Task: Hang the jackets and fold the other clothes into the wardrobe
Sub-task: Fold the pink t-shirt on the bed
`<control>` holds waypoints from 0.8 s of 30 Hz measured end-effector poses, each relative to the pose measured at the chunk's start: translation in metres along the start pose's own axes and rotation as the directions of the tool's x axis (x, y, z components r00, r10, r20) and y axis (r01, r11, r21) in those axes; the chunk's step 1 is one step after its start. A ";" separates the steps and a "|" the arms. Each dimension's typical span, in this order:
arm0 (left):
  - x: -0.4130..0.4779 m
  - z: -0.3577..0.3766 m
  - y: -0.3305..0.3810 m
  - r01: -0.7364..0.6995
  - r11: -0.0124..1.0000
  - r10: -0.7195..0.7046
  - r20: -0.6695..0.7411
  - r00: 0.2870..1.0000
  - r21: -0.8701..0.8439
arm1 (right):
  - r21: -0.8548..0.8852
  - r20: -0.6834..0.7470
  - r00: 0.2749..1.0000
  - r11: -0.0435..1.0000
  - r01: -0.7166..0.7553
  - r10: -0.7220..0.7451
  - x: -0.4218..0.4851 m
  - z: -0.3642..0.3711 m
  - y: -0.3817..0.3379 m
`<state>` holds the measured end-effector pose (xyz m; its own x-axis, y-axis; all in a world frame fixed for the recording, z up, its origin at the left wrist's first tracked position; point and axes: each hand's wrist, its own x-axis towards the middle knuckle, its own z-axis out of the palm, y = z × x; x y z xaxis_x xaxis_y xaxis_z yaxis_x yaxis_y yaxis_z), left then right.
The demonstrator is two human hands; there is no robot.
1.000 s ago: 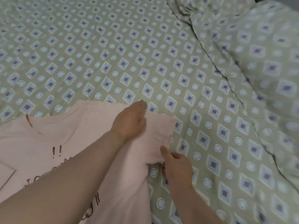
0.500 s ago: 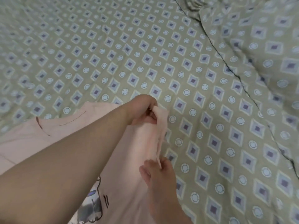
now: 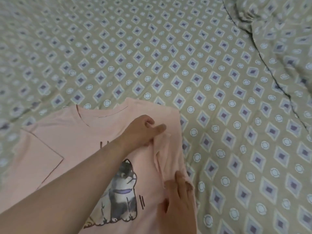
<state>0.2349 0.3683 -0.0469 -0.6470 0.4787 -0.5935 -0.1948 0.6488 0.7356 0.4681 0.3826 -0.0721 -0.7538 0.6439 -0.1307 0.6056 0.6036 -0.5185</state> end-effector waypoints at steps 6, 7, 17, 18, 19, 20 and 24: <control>-0.005 0.034 -0.002 -0.095 0.907 0.149 -0.102 0.984 0.410 | -0.102 -0.008 1.000 0.995 0.009 -0.010 -0.003 0.013 0.004; -0.007 0.030 -0.005 -0.088 0.901 0.164 -0.146 0.976 0.426 | -0.118 0.011 1.000 0.993 -0.001 0.003 -0.003 0.013 0.002; -0.040 -0.017 -0.068 -0.127 0.743 0.397 -0.279 0.874 0.658 | 0.038 0.044 0.998 0.999 0.032 -0.033 0.064 -0.006 -0.032; -0.048 -0.024 -0.079 -0.121 0.713 0.408 -0.268 0.873 0.691 | -0.025 0.059 0.995 0.996 0.084 -0.082 0.072 -0.002 -0.036; -0.055 -0.030 -0.092 -0.118 0.681 0.407 -0.239 0.881 0.723 | -0.114 0.103 0.988 0.986 0.123 -0.111 0.079 0.003 -0.041; -0.063 -0.038 -0.107 -0.116 0.645 0.406 -0.209 0.890 0.756 | -0.198 0.152 0.980 0.967 0.158 -0.129 0.084 0.009 -0.047; -0.090 -0.061 -0.157 -0.155 0.557 0.421 -0.116 0.900 0.816 | -0.291 0.287 0.903 0.869 0.401 -0.321 0.086 0.023 -0.067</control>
<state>0.2792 0.1868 -0.0890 -0.7497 0.6350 -0.1862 0.5932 0.7697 0.2360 0.3571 0.3863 -0.0681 -0.9479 0.2526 -0.1941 0.2977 0.9194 -0.2570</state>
